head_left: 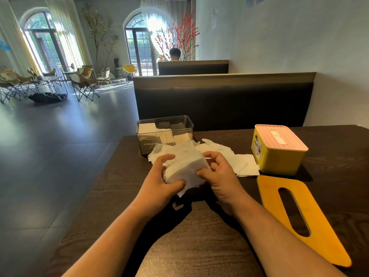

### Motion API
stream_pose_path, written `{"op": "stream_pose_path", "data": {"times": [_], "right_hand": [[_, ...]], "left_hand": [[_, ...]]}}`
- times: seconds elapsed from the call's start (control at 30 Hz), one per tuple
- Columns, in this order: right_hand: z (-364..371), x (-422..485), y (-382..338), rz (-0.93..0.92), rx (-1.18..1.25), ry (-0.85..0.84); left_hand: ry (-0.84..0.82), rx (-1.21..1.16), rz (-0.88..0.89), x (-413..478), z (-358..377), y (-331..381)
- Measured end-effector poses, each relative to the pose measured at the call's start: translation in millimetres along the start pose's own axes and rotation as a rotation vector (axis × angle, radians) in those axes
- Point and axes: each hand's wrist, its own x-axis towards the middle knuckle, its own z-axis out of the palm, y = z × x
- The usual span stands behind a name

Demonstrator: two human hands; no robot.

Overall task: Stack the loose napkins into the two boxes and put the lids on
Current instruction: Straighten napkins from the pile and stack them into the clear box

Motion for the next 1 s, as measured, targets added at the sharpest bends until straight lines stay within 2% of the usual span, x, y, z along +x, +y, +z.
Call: {"op": "stream_pose_path", "data": {"times": [0.07, 0.17, 0.23, 0.33, 0.5, 0.57, 0.73, 0.87, 1.0], "right_hand": [[3.5, 0.7, 2.7, 0.016, -0.055, -0.023], [10.8, 0.6, 10.0, 0.018, -0.341, -0.078], [14.8, 0.6, 10.9, 0.029, -0.434, -0.129], [15.7, 3.0, 9.2, 0.039, -0.367, -0.124], [16.1, 3.6, 11.6, 0.008, -0.348, -0.019], [15.0, 2.0, 11.5, 0.014, -0.369, -0.061], [15.8, 0.6, 8.4, 0.044, -0.43, -0.131], [11.0, -0.5, 8.5, 0.011, -0.351, -0.113], [11.3, 3.5, 12.6, 0.014, -0.509, -0.137]], "left_hand": [[0.022, -0.057, 0.006, 0.4, 1.2, -0.8], [0.044, -0.08, -0.006, -0.5, 8.1, -0.5], [0.014, -0.108, -0.008, -1.4, 13.2, -0.2], [-0.01, -0.096, -0.013, -0.7, 16.0, 0.9], [0.101, -0.01, 0.002, -0.3, 14.6, 1.8], [0.113, -0.008, 0.007, -0.8, 13.4, 2.1], [-0.021, -0.039, -0.025, 0.3, 12.2, -3.1], [0.078, -0.055, 0.009, 4.1, 9.9, -2.5], [0.055, -0.025, -0.037, 6.2, 7.8, -7.8]]}}
